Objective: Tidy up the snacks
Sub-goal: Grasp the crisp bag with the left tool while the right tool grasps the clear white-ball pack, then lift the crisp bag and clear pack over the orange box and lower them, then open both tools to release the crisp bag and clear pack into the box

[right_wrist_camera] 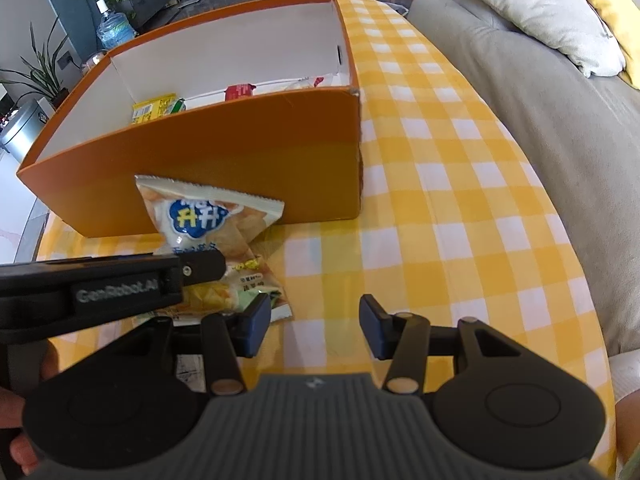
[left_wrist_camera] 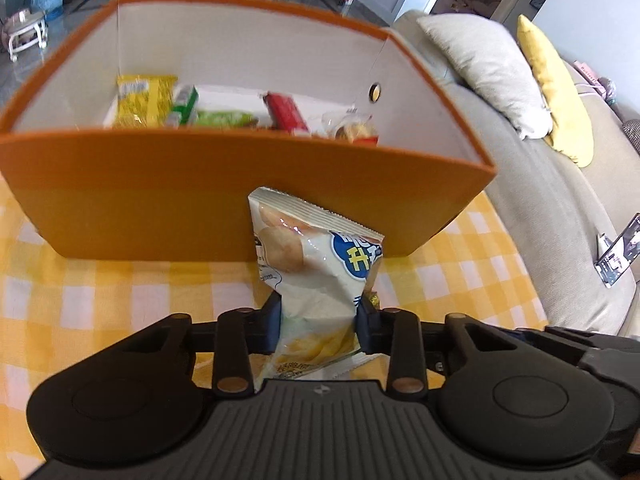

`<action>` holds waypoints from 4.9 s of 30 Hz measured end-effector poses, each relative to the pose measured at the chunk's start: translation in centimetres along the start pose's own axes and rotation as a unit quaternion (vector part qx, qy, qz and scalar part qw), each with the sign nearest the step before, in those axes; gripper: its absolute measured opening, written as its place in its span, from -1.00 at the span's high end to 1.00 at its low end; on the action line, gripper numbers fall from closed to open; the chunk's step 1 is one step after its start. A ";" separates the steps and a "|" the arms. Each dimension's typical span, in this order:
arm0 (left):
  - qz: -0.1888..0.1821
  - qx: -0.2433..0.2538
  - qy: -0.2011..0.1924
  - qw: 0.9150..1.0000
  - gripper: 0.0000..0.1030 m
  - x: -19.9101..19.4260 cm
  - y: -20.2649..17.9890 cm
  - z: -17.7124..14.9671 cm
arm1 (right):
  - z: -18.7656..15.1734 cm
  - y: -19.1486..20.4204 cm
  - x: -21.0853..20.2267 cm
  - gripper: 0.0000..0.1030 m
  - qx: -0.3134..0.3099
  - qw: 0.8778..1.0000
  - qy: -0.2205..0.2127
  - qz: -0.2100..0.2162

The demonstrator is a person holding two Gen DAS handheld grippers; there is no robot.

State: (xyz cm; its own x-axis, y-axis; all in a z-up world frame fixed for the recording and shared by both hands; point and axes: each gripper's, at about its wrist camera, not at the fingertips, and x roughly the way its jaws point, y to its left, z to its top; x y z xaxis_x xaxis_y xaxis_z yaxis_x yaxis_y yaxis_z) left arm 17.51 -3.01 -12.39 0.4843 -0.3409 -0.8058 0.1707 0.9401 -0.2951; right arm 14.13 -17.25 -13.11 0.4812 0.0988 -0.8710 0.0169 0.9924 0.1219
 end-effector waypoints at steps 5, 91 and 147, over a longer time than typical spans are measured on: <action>0.008 -0.020 -0.012 1.000 0.26 -3.6 0.6 0.6 | -0.4 0.5 -0.7 -0.08 -0.006 1.000 0.000 0.019; 0.087 0.052 -0.072 0.992 0.24 -9.4 -0.2 12.2 | 11.6 5.0 -9.1 0.04 -0.066 0.988 -0.126 0.060; 0.160 0.090 -0.077 0.980 -0.72 -4.2 1.4 14.9 | 16.5 7.0 0.3 -0.39 -0.199 0.975 -0.090 -0.044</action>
State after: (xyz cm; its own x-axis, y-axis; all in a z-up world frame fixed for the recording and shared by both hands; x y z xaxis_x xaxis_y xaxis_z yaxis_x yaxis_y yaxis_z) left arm 28.48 -0.15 -1.82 0.6586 -0.0366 -0.7516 0.1314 0.9891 0.0669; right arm 28.82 -11.51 -4.68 0.6392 0.0323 -0.7683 -0.2589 0.9498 -0.1755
